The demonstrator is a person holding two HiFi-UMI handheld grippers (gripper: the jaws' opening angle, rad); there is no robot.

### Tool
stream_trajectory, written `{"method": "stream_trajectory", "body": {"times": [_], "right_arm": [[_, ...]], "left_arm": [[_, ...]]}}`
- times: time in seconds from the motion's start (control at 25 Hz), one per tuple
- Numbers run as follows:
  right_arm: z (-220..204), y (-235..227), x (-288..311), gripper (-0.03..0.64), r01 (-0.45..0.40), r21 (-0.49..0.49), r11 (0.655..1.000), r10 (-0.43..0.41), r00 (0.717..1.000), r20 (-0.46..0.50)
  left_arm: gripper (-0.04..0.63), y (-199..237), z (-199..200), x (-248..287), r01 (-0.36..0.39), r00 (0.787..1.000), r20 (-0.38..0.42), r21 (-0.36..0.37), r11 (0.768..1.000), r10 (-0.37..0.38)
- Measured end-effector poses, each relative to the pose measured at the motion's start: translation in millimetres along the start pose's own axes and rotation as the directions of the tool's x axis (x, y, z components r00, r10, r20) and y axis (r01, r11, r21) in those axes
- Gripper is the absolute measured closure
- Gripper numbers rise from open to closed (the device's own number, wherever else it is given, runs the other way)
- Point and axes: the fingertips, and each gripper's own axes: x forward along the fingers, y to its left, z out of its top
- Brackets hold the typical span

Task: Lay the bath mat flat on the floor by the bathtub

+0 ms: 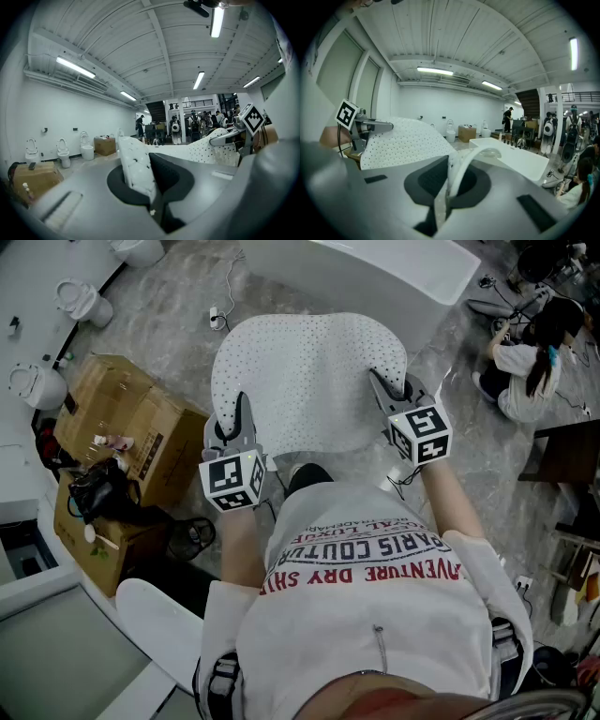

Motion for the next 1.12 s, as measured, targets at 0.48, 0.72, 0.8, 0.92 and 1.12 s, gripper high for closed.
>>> {"method": "stream_trajectory", "body": {"times": [0.48, 0.72, 0.8, 0.92, 1.12], "right_arm": [[-10.1, -5.0, 5.5, 0.598, -0.013, 0.055, 0.998, 0.015, 0.999, -0.03], [-22.9, -5.0, 23.0, 0.598, -0.034, 0.109, 0.993, 0.042, 0.997, -0.072], [-25.4, -3.8, 36.3, 0.598, -0.039, 0.115, 0.993, 0.049, 0.995, -0.088], [-24.9, -3.8, 63.2, 0.598, -0.042, 0.124, 0.991, 0.055, 0.992, -0.11], [-10.8, -7.6, 125.5, 0.598, -0.03, 0.139, 0.99, 0.048, 0.99, -0.133]], "left_arm": [[0.575, 0.6, -5.2, 4.9, -0.005, 0.999, -0.035, -0.008, 1.0, 0.004], [0.575, 11.8, -19.1, 15.0, -0.018, 0.997, -0.079, -0.041, 0.999, 0.014], [0.575, 22.3, -26.3, 21.6, -0.021, 0.995, -0.097, -0.052, 0.998, 0.016], [0.575, 42.5, -35.5, 38.6, -0.024, 0.993, -0.118, -0.076, 0.997, 0.014], [0.575, 88.5, -36.3, 87.5, 0.002, 0.992, -0.127, -0.081, 0.997, -0.012]]}}
